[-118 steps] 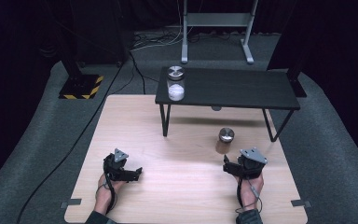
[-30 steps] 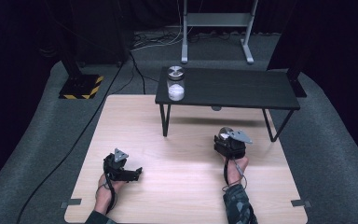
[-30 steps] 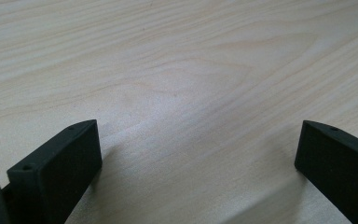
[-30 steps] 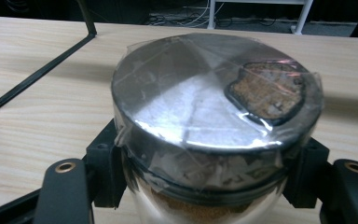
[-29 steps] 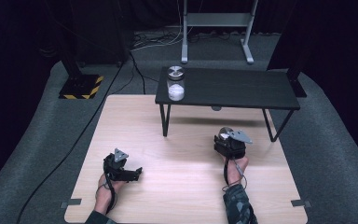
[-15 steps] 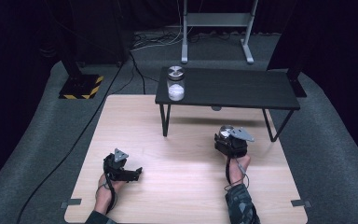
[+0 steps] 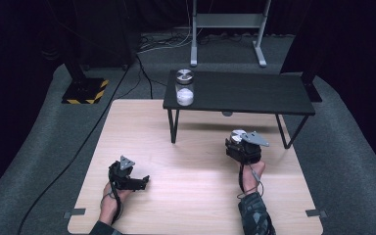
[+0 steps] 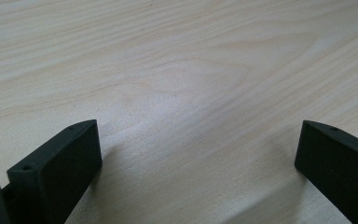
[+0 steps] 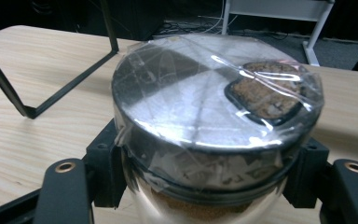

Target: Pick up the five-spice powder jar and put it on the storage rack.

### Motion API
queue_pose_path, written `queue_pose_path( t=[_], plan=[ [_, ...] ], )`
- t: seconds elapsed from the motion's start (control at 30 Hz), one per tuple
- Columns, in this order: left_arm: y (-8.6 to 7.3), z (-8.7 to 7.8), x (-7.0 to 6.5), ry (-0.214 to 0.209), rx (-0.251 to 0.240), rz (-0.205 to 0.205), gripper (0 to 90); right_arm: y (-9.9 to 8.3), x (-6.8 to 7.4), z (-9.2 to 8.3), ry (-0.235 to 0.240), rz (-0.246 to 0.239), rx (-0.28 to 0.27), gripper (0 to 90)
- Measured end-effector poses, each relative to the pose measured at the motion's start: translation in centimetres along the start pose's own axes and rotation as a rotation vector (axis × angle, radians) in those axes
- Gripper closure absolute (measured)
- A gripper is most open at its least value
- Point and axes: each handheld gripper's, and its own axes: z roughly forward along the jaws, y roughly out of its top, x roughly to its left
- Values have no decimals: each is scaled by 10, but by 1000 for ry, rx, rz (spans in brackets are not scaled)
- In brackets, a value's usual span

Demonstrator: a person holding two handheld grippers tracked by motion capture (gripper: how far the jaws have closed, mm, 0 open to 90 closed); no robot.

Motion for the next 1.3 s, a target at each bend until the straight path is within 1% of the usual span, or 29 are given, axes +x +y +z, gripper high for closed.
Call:
queue_pose_path(
  t=[0.23, 0.4, 0.6, 0.7, 0.93, 0.97, 1.3],
  plan=[
    [0, 0, 0, 0, 0, 0, 1, 9, 0, -6, 18, -13, -8, 299],
    [0, 0, 0, 0, 0, 0, 1, 16, -5, -11, 52, -5, -14, 298],
    [0, 0, 0, 0, 0, 0, 1, 25, -6, -18, 69, -15, -27, 298],
    [0, 0, 0, 0, 0, 0, 1, 29, -9, -20, 86, -2, -29, 298],
    [0, 0, 0, 0, 0, 0, 1, 39, -8, -26, 96, -11, -33, 298],
    [0, 0, 0, 0, 0, 0, 1, 41, -10, -28, 106, -10, -34, 298],
    [0, 0, 0, 0, 0, 0, 1, 54, -9, -37, 116, -32, -41, 297]
  ],
)
